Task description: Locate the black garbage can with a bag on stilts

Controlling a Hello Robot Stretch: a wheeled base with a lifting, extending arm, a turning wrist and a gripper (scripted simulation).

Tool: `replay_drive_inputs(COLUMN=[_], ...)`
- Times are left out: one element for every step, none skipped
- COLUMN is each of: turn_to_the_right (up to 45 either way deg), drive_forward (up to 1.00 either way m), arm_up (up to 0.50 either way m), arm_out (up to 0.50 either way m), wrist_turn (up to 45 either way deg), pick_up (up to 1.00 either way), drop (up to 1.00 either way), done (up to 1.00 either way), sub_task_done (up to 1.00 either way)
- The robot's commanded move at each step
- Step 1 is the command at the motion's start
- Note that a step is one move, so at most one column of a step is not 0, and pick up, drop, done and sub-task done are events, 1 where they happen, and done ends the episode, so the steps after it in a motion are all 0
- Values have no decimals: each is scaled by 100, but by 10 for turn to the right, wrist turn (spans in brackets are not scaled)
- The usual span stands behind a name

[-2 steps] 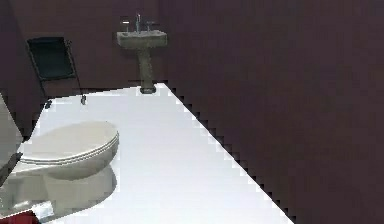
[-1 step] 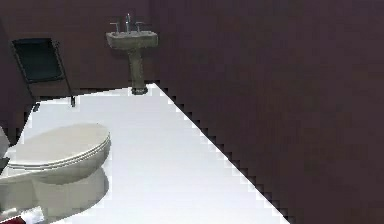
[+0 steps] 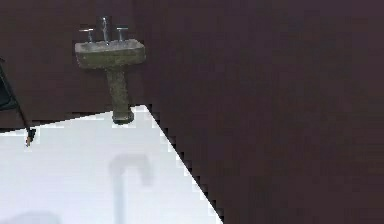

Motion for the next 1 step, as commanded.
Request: replay_drive_inputs(turn_to_the_right=[60], drive_forward=[0], arm_up=[0], arm_out=[0], wrist_turn=[0], pick_up=[0], drop=[0], done=[0], sub_task_done=[0])
